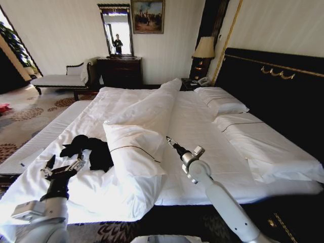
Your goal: Fold the clothes on the bed.
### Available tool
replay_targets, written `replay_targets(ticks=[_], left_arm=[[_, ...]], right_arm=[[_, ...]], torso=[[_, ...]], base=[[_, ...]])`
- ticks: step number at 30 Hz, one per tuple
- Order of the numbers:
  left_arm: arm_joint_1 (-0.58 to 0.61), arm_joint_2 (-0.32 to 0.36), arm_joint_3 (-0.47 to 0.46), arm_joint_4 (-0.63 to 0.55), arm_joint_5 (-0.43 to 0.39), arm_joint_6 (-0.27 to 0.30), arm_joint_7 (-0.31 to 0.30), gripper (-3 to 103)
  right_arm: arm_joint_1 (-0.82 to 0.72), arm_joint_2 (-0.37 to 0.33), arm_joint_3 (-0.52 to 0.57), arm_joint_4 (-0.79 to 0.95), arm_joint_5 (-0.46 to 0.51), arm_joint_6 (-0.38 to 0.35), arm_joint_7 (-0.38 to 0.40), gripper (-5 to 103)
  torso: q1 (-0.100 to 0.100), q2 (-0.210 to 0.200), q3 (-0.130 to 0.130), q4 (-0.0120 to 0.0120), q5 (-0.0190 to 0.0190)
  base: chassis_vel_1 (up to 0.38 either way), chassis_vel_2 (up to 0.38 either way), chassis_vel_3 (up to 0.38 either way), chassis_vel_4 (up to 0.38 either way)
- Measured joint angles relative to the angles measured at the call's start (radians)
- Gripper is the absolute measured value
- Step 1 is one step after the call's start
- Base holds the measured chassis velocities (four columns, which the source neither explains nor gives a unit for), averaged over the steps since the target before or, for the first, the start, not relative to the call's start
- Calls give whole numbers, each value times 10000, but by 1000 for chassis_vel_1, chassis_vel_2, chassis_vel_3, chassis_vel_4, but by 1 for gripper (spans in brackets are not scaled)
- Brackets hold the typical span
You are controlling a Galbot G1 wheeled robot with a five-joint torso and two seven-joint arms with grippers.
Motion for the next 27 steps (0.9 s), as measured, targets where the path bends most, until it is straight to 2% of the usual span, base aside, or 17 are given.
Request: replay_targets(ticks=[4, 12, 17, 25, 27], left_arm=[[-62, 46, -57, 100, -62, -8, -46, 100], [-238, 1, 109, 369, -23, 43, -103, 100], [-322, 44, 13, 397, -99, 53, -116, 100], [-492, -2, 156, 488, -114, 70, -148, 100], [-539, -21, 240, 349, -283, 286, -248, 100]], right_arm=[[636, 2, -365, -278, 47, -23, -150, 100], [2044, 524, -1066, -1165, 372, -33, -1, 100], [2219, 642, -1216, -1697, 27, -35, 197, 100], [2170, 643, -1215, -1795, 23, -197, 535, 100], [2186, 778, -1318, -1847, 181, -265, 551, 100]], torso=[[0, 0, 0, -2, -2], [0, 0, 0, 2, -2], [1, 0, 0, -2, 1], [0, 0, -1, -3, -1], [1, 0, 0, -2, 0]], base=[[0, 0, 0, 0], [0, 0, 0, 0], [0, 0, 0, 0], [0, 0, 0, 0], [0, 0, 0, 0]])
